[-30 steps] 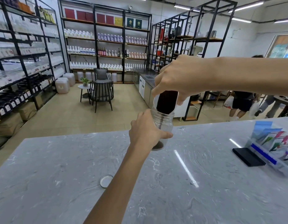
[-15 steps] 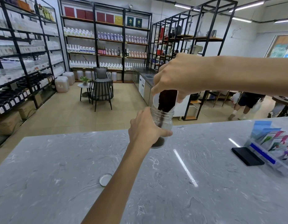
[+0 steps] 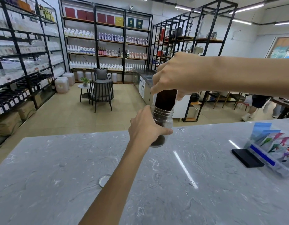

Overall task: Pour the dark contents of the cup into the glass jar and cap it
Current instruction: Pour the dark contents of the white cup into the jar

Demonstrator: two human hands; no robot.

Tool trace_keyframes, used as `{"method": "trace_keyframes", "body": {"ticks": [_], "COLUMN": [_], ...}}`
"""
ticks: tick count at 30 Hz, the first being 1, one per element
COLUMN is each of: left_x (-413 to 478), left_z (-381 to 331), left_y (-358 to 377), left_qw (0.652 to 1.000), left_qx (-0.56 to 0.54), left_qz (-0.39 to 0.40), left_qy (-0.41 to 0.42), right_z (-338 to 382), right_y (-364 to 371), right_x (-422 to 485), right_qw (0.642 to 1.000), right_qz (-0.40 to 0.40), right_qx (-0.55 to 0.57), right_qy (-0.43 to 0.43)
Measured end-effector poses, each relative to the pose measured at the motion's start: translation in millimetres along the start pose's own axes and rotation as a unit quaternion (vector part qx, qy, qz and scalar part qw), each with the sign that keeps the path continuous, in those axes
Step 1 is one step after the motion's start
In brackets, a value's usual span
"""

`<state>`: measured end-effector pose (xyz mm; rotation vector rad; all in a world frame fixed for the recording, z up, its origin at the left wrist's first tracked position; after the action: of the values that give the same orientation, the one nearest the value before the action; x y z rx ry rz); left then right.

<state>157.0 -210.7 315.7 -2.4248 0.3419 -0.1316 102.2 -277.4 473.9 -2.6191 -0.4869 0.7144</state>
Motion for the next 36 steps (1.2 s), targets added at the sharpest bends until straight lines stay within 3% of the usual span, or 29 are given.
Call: {"method": "trace_keyframes", "body": {"ticks": [36], "left_x": [7.3], "left_z": [-11.7], "left_y": [2.8], "left_qw": [1.0], "left_qx": [-0.022], "left_qz": [0.017], "left_qy": [0.008], "right_z": [-7.9], "right_y": [19.2], "right_x": [-3.3], "right_qw": [0.996], "right_qz": [-0.019], "right_qx": [-0.082], "right_qy": [-0.003]}}
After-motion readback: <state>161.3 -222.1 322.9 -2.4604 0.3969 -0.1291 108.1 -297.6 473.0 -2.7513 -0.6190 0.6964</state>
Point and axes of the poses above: each hand's wrist, its own x-axis towards the middle knuckle, its own y-axis out of the palm, z = x × y, the point moved 1 cm from there along x, towards the middle knuckle, and after that the axes turned 12 degrees about -y, right-handed, at the moved point
